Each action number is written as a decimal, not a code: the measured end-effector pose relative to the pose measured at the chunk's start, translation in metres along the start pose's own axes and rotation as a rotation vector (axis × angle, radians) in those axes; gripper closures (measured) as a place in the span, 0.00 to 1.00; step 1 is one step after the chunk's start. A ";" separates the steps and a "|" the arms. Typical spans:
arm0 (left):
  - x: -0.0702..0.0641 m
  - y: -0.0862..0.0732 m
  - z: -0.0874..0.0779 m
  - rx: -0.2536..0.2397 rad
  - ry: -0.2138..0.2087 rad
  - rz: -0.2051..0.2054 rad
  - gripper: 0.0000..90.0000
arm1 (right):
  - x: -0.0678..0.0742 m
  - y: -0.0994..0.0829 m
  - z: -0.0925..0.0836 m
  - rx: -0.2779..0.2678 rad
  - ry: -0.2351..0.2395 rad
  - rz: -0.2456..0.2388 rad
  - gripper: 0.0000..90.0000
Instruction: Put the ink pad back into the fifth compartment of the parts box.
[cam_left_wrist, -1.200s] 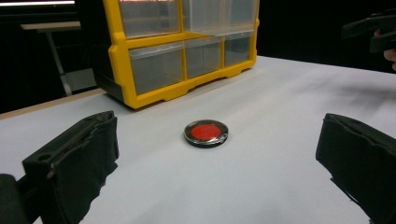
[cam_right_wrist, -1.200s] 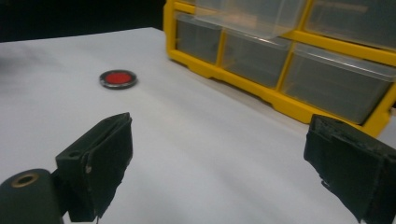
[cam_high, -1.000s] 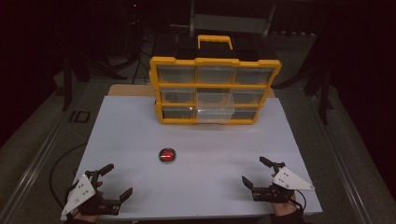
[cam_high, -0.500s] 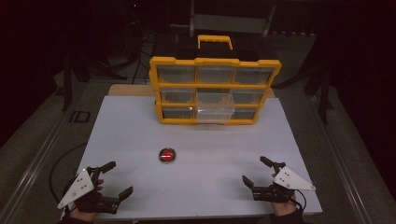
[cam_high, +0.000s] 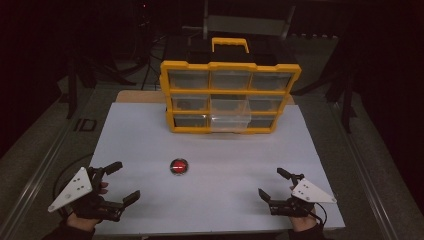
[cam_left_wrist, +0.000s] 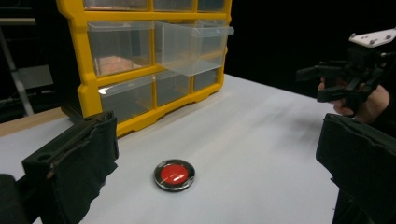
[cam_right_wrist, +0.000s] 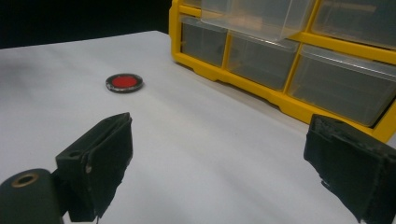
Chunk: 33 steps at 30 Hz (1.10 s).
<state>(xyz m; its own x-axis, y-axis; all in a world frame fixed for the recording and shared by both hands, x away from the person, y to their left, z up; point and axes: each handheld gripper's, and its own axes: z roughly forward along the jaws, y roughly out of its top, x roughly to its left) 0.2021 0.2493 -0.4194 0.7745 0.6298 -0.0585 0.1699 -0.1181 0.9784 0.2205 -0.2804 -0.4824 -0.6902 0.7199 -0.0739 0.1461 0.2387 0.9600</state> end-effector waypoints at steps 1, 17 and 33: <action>0.001 0.003 0.001 0.004 -0.008 -0.004 0.00 | 0.000 0.000 0.000 0.000 0.000 -0.003 0.09; 0.006 0.043 0.025 0.011 -0.078 0.006 0.00 | 0.000 0.001 0.001 0.000 0.010 -0.002 0.09; 0.011 0.053 0.067 0.029 -0.122 0.041 0.00 | 0.000 0.001 0.002 0.006 0.022 -0.001 0.09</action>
<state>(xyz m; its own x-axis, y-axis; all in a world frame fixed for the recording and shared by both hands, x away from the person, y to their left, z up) 0.2604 0.1989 -0.3816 0.8491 0.5264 -0.0439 0.1528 -0.1653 0.9743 0.2218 -0.2791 -0.4824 -0.7056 0.7053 -0.0693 0.1492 0.2434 0.9584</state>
